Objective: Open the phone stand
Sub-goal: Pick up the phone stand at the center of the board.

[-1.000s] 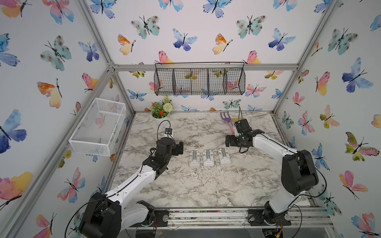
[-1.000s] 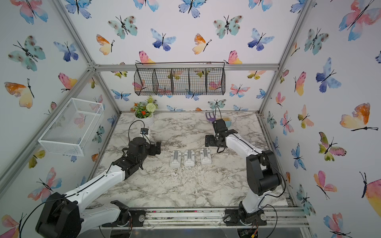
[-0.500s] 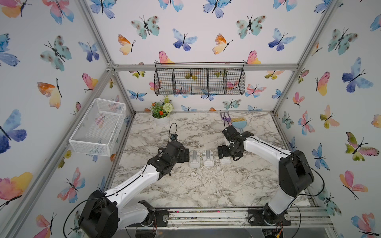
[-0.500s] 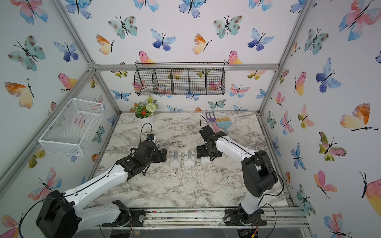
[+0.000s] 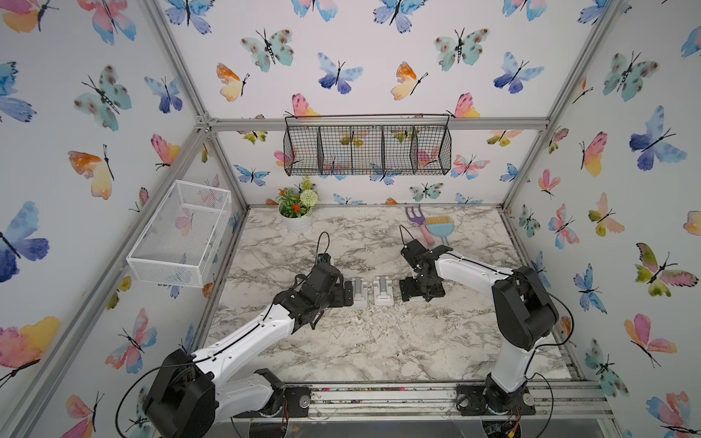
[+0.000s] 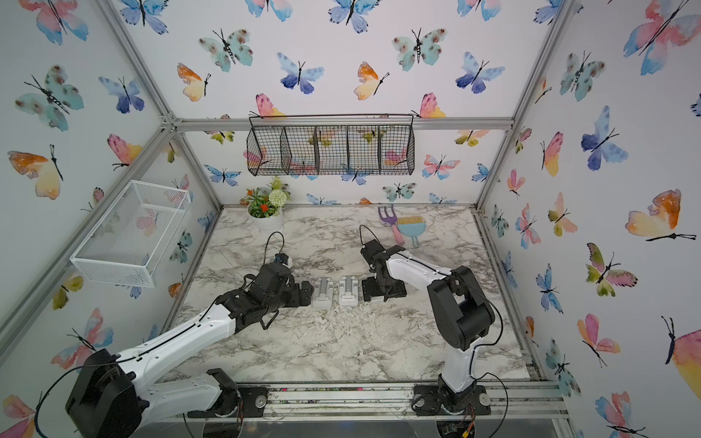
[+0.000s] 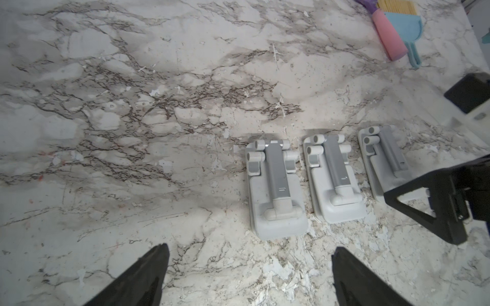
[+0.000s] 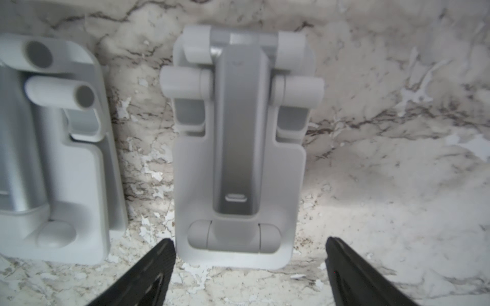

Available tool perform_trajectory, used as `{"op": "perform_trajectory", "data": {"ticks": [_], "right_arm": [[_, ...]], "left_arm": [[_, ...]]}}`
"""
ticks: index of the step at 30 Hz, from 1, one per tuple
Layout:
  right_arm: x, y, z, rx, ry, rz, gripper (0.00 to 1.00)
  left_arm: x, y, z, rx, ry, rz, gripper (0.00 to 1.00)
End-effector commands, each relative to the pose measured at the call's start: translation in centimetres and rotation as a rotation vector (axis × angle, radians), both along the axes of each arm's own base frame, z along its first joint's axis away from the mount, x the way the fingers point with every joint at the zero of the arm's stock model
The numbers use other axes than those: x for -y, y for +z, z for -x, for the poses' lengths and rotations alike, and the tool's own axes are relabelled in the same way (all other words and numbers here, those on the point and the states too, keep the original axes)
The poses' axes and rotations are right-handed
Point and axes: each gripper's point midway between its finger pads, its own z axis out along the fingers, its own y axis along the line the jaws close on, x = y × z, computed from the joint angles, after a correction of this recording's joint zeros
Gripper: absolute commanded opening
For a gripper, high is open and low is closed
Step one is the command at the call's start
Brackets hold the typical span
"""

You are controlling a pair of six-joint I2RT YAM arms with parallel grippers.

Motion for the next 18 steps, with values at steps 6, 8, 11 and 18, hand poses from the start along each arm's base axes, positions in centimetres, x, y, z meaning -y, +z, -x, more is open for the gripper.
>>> {"op": "perform_trajectory", "data": {"ticks": [6,8,11,18], "right_arm": [[-0.1,-0.3,-0.2,-0.007,-0.002,0.029,0.87],[-0.1,-0.7,-0.1,-0.015,0.0,0.031,0.87],[-0.1,-0.9,-0.2,-0.011,-0.001,0.031,0.84],[-0.5,-1.3,-0.3,-0.013,0.0,0.02,0.61]], "left_arm": [[0.4,0.2,0.8,0.003,-0.052,0.013,0.98],[0.4,0.2,0.8,0.003,-0.051,0.011,0.98],[0.4,0.1,0.8,0.004,-0.051,0.01,0.98],[0.5,0.3,0.9,0.02,-0.063,0.025,0.98]]}}
